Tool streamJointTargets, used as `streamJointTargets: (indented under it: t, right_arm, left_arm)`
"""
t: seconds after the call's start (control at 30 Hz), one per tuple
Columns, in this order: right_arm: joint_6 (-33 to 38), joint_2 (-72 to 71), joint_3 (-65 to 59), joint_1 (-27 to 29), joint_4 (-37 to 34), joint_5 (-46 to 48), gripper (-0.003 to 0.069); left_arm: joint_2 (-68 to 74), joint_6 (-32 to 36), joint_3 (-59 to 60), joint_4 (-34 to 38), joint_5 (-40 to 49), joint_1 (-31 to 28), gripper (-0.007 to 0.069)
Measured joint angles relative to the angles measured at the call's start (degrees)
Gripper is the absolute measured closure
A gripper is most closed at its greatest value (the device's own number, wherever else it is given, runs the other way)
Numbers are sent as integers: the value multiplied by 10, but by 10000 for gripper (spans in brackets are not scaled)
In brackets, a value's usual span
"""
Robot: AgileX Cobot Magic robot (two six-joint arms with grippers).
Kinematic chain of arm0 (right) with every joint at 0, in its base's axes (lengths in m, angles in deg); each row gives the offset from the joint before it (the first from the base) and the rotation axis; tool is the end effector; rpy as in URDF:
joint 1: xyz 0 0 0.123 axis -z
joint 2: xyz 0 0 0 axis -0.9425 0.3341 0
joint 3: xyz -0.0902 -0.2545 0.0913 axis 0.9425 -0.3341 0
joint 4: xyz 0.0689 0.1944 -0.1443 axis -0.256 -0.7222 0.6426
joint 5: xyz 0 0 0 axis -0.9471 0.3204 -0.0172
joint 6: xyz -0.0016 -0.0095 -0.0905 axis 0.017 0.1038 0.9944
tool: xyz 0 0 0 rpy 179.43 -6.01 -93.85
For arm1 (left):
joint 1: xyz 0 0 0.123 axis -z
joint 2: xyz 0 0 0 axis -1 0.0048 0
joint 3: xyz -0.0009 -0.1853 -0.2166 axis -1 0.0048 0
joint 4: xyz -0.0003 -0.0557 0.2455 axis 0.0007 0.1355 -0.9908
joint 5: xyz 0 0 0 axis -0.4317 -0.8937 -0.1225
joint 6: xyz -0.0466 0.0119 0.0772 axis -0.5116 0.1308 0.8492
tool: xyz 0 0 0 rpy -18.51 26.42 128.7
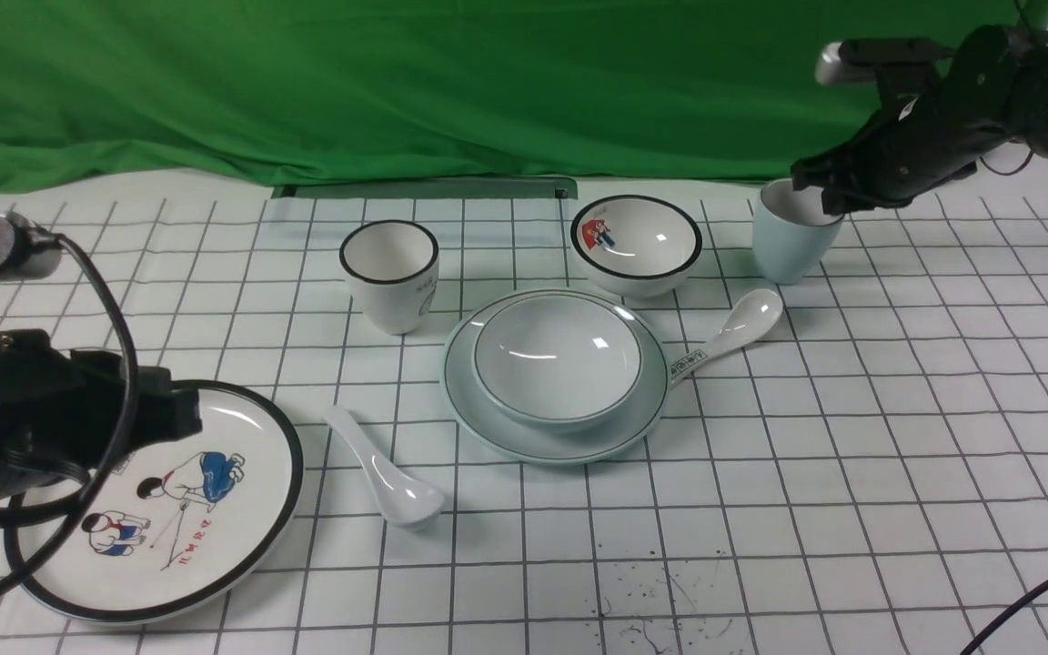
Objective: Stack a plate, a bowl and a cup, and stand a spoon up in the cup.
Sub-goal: Use the right arm to grab a blue teacup, then use the right arm to put the blue teacup into the blue rice bowl in the middle
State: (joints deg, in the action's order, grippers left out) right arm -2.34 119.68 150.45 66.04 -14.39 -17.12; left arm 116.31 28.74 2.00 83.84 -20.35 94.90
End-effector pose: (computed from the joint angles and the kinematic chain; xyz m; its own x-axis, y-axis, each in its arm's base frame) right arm 0.5225 0.0536 0.2276 -0.7256 -0.0953 -0.6814 -0.2013 0.9764 0.0778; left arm 0.2042 -0.0258 0.2671 -0.5735 -0.1052 -0.8124 0.0670 0.9824 -0.1745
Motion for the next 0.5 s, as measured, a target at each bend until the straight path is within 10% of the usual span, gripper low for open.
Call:
streamJointTargets:
  t: [0.27, 0.5]
  right_arm:
    - [41, -131, 25, -44, 4, 93, 580]
    - [61, -159, -40, -203, -4, 106, 580]
  left_arm:
    - [0, 0, 0, 23, 20, 0, 632]
    - [0, 21, -16, 48, 69, 0, 632]
